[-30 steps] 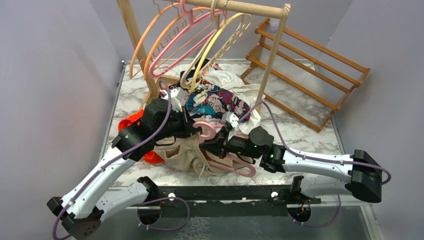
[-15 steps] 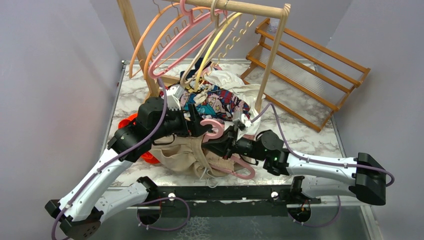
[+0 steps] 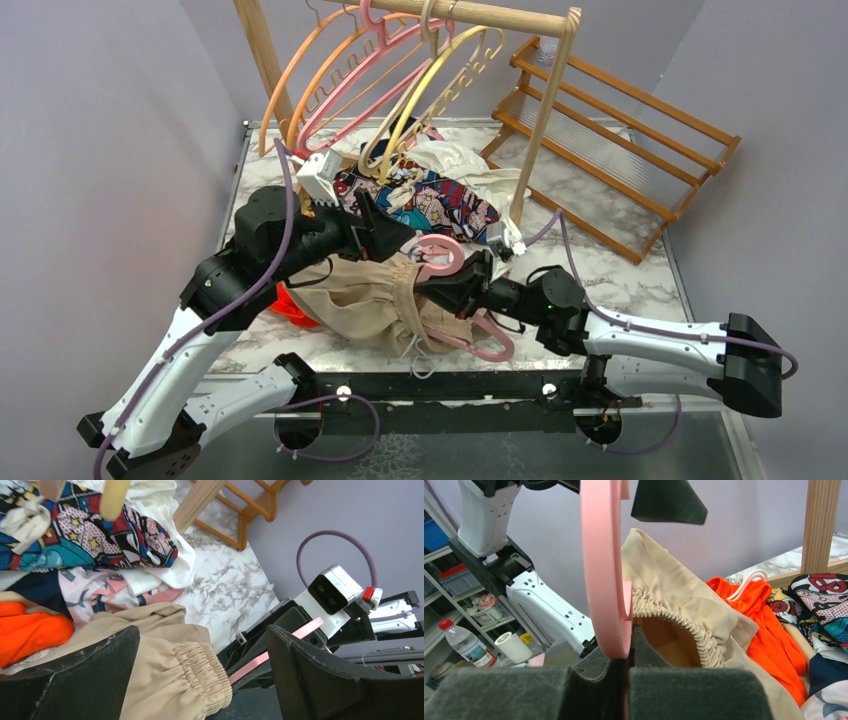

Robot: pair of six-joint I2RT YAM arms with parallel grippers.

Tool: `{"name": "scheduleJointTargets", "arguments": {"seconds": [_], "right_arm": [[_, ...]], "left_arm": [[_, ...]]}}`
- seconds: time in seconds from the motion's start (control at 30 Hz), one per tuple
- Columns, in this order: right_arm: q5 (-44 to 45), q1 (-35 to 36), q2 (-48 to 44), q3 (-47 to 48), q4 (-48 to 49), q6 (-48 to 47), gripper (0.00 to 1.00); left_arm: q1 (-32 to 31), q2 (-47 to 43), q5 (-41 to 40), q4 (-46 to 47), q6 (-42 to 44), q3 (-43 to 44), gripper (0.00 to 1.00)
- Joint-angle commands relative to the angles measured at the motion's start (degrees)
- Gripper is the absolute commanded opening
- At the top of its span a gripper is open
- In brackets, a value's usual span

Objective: Place the shorts on the hanger
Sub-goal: Hang the shorts on the hanger.

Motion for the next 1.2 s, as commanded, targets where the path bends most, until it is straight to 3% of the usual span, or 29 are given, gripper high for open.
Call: {"name": "scheduleJointTargets", "arguments": {"seconds": [0.0,0.23,0.43,0.57,0.73,0.9,1.1,1.17], "right_arm": [[2.1,0.4,-3.8,-0.4,3.1,0.1,0.01],[3.4,0.5,-14.2,0.1,-4.9,-2.5,0.01],[4.8,0.4,-25.0,5.5,-19.7,-8.6,0.01],[6.3,0.4,-28.9,7.7,-27.1,-11.1,0.01],[6.6,0.4,-32.4,8.5,-30.4,-11.4,0.01],[6.4,0.4,-34.5,9.7,-33.3,-11.6,0.01],[5.8,0.4,-35.8,10.8,-35.7,-11.9,0.01],[4.6,0.4,-35.4,12.2,-36.5,-12.5,0.01]], "left_arm": [[0.1,-2.9,-7.2,-3.2,3.2,6.0,0.99],[0.1,-12.8,-17.7,-5.5,9.0,7.5,0.99],[0.1,-20.2,-19.6,-5.8,13.3,3.4,0.78],[0.1,-20.9,-16.8,-4.8,16.8,1.4,0.65],[0.1,-19.9,-9.1,-0.7,20.6,0.0,0.58],[0.1,-18.4,-2.6,2.8,22.7,-0.9,0.44],[0.1,-18.1,3.5,7.6,23.3,-1.6,0.41],[0.1,-17.9,4.6,9.2,23.6,-1.1,0.47]]}}
